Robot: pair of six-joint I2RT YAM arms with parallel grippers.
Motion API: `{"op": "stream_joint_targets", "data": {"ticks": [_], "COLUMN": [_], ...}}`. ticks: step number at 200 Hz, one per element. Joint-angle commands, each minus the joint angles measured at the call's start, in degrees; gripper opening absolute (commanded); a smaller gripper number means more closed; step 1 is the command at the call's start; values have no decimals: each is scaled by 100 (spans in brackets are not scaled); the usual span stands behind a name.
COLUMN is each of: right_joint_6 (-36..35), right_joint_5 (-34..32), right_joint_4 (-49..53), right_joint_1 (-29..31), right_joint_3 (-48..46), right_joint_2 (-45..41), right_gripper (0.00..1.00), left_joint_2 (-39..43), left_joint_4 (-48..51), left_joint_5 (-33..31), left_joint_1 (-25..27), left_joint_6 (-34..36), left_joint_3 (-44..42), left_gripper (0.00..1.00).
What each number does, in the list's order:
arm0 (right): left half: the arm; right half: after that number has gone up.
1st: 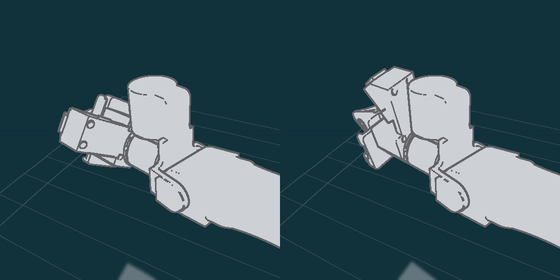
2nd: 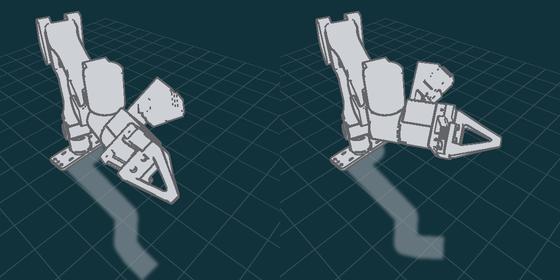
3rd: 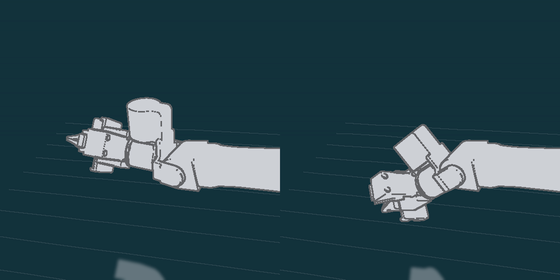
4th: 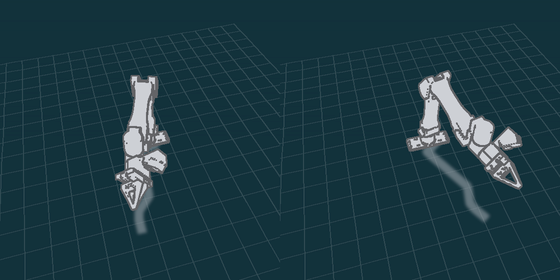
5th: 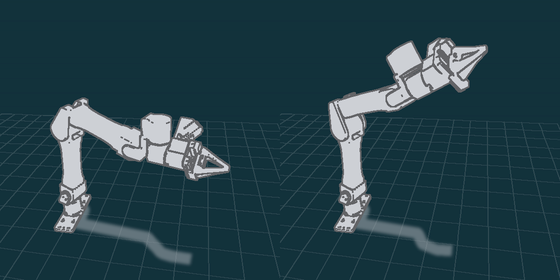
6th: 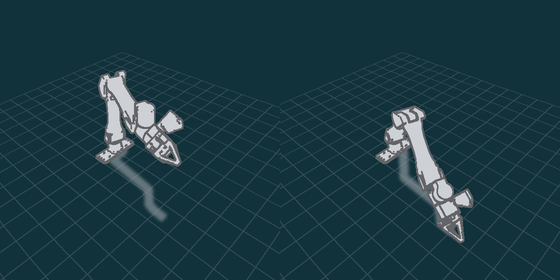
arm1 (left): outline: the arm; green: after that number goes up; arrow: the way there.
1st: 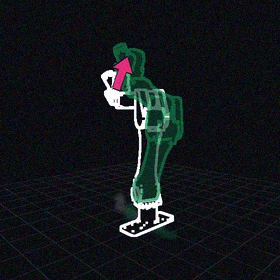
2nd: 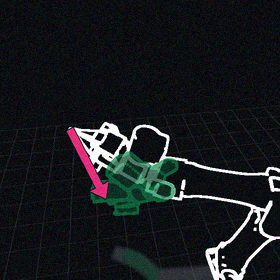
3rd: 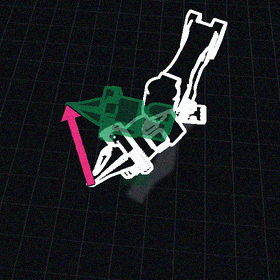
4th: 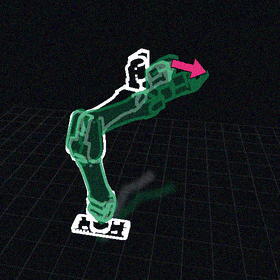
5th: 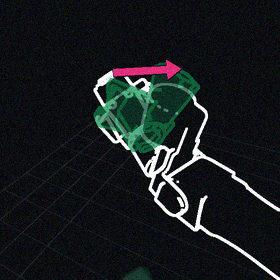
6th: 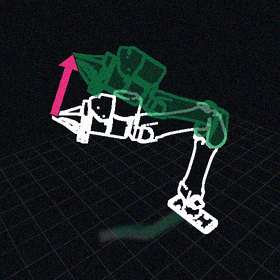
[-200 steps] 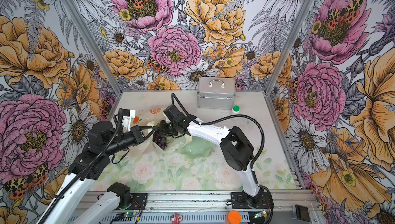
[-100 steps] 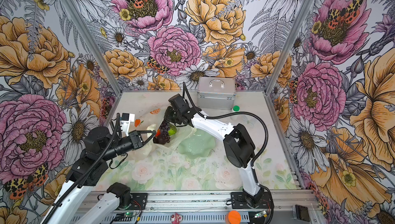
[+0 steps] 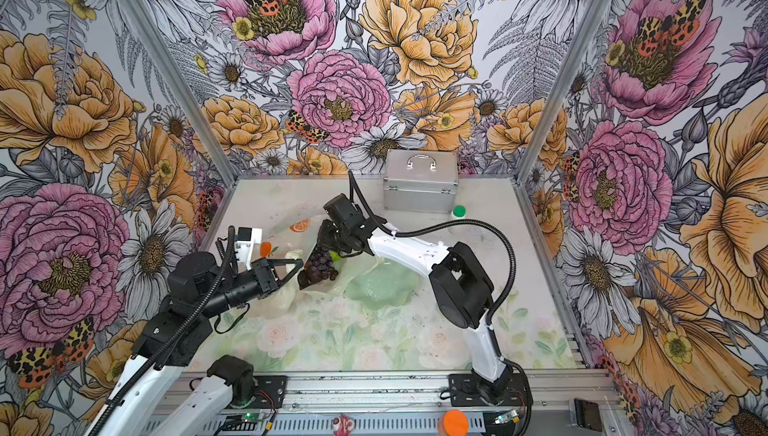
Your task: Place the fruits into the plastic bag
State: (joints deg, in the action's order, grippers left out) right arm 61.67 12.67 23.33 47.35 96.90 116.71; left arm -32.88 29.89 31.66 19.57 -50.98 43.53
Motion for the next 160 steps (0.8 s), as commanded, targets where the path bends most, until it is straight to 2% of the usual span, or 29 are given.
{"op": "stream_joint_targets", "data": {"ticks": [1,69,160], "right_joint_6": [-136,-169,320], "right_joint_5": [220,465,279], "right_joint_4": [-109,-103,73], "right_joint_1": [139,560,546], "right_joint_3": [64,407,753], "right_joint_2": [75,512,1210], "right_gripper": [15,15,16], "left_joint_2": [-16,-325,-797], "left_joint_4": [-295,-461,-598], "left_joint_5": [-106,-29,76], "left_joint_1": [-59,-76,-59], "left_joint_6": [-164,-36,62], "left_joint_3": [-116,-51,241], "left_gripper": [0,0,0]}}
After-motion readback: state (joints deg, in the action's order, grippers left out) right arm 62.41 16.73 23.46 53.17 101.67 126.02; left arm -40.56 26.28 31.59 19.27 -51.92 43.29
